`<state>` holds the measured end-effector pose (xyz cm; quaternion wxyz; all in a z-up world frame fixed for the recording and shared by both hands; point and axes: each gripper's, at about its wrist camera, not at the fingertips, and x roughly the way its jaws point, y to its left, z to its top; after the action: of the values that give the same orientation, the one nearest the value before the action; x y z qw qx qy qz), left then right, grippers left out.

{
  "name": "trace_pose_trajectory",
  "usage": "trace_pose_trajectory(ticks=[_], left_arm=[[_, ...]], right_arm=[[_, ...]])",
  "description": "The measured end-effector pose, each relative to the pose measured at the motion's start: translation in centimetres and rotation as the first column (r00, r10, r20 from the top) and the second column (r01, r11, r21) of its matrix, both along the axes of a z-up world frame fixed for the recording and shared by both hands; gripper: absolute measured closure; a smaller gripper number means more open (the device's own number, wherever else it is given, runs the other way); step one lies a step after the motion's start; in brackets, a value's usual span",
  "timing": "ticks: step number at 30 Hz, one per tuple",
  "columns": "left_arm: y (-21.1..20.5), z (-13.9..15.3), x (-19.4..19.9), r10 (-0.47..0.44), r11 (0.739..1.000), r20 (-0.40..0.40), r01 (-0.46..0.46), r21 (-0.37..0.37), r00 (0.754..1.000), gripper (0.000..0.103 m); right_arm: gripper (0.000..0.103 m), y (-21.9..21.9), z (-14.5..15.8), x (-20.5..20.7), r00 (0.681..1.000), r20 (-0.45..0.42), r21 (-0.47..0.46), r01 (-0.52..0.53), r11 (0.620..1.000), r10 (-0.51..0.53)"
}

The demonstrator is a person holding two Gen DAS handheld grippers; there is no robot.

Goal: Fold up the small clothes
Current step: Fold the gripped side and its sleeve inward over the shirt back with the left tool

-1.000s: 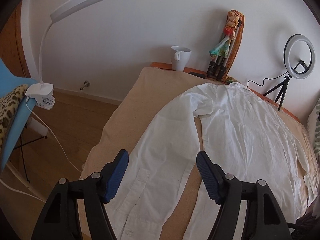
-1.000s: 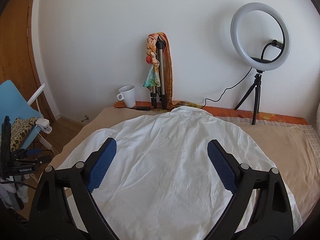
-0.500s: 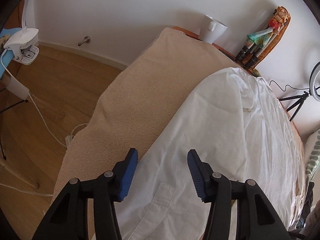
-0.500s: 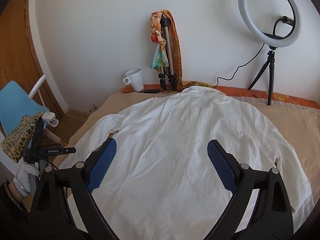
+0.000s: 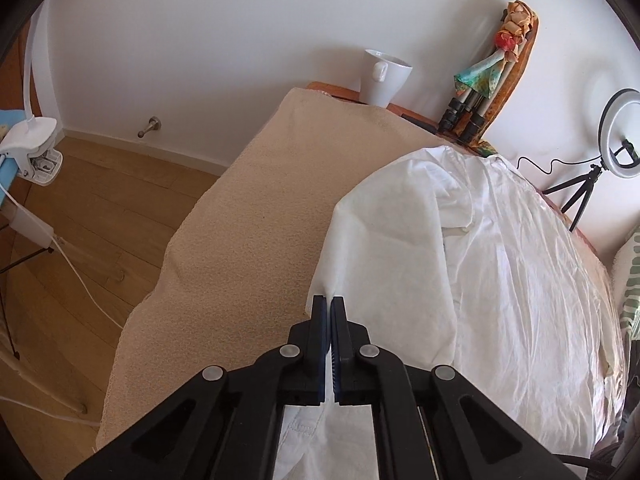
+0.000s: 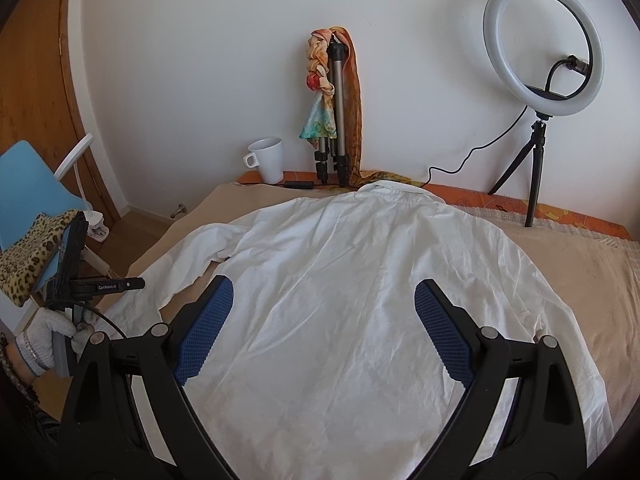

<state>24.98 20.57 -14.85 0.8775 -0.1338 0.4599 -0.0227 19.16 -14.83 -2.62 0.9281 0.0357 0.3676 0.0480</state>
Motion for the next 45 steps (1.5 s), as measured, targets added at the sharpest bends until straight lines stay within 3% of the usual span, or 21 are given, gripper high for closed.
trace_pose_trajectory(ticks=[9,14,18,20,21,22,25,30,35,40,45], left_arm=[[-5.7,4.7,-2.8,-0.134,0.988,0.146,0.121,0.094,0.98,0.103],[-10.9,5.4,-4.7,-0.259,0.96,0.162,0.236,0.149,0.952,0.103],[-14.8,4.7,-5.7,-0.355,0.928,0.126,0.332,0.17,0.926,0.103],[-16.5,3.9,-6.0,-0.416,0.903,0.083,0.401,0.152,0.906,0.095],[-17.2,3.5,-6.3,-0.431,0.895,0.067,0.418,0.154,0.9,0.075],[-17.9,3.3,-6.6,-0.438,0.891,0.061,0.425,0.16,0.897,0.066],[-18.5,3.4,-7.4,-0.452,0.887,0.055,0.442,0.135,0.89,0.066],[-15.7,6.2,-9.6,-0.395,0.918,0.128,0.387,0.082,0.91,0.066],[-9.0,7.5,-11.6,-0.203,0.975,0.171,0.182,0.129,0.964,0.067],[-1.9,4.0,-11.6,-0.016,1.0,0.041,0.016,-0.014,0.999,0.067],[2.0,-0.2,-11.1,0.062,0.977,-0.109,-0.082,-0.195,0.992,0.055]], right_arm=[[0.008,-0.6,0.0,0.0,1.0,-0.004,0.01,0.017,1.0,-0.017],[0.008,-0.7,0.0,0.0,1.0,-0.006,0.006,0.013,1.0,-0.013],[0.008,-0.7,-0.2,0.2,1.0,-0.016,0.009,0.02,1.0,-0.019],[0.008,-0.8,-0.3,0.3,1.0,-0.021,0.012,0.023,1.0,-0.023],[0.008,-0.9,-0.4,0.4,0.999,-0.023,0.012,0.024,1.0,-0.024],[0.008,-0.9,-0.4,0.4,0.999,-0.023,0.01,0.025,1.0,-0.025],[0.008,-0.9,-0.6,0.4,1.0,-0.021,-0.007,0.023,1.0,-0.023],[0.008,-1.7,-1.1,0.7,0.998,-0.053,0.027,0.026,0.999,-0.025],[0.009,-2.1,-2.0,1.1,0.993,-0.118,0.157,-0.007,0.988,0.026],[0.018,0.1,-4.3,2.6,0.967,-0.221,0.26,-0.071,0.963,0.13],[0.028,2.8,-7.8,4.9,0.913,-0.362,0.302,-0.077,0.95,0.19]])
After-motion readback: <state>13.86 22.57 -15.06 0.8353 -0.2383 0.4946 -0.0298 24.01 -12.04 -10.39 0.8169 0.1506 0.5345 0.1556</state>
